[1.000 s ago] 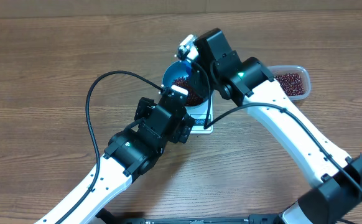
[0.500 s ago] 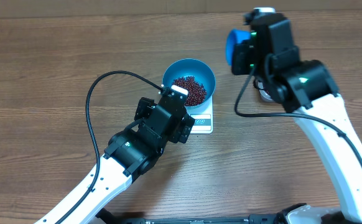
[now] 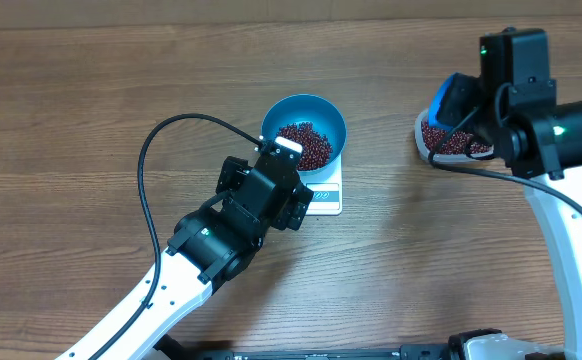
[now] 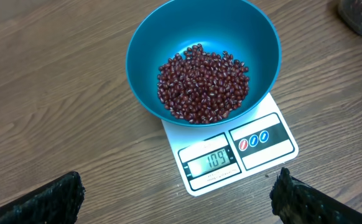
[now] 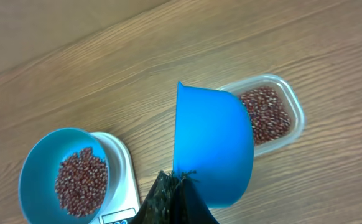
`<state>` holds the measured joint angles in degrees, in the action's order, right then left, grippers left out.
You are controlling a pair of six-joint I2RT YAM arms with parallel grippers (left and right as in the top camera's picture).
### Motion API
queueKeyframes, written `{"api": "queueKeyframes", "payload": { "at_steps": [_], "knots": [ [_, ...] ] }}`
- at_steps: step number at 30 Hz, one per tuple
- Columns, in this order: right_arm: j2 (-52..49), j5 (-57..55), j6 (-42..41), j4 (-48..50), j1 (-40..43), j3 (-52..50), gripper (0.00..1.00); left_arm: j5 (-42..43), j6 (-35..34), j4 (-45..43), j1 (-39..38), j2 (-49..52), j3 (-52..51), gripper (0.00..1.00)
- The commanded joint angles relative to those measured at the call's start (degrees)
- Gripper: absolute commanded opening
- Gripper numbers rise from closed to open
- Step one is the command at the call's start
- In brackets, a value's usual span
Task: Scoop item into bowl and weigh 150g on scale
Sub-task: 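Move the empty blue scoop right back toward the bean tub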
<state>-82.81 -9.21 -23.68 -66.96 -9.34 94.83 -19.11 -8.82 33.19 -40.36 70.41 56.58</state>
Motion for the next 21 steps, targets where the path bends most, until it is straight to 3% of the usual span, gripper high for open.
{"api": "queueKeyframes", "payload": {
  "at_steps": [1,8,21],
  "knots": [
    [1.6,-0.2,-0.5,-0.7,0.9,1.7,0.04,-0.3,0.0,-0.2,0.2,0.0,1.3,1.0],
    [1.6,-0.5,-0.5,-0.1,0.9,1.6,0.04,-0.3,0.0,-0.2,0.2,0.0,1.3,0.99],
    [-4.7,-14.2,0.2,2.4,0.9,1.5,0.04,-0.3,0.0,-0.2,0.2,0.0,1.3,0.99]
  ]
}}
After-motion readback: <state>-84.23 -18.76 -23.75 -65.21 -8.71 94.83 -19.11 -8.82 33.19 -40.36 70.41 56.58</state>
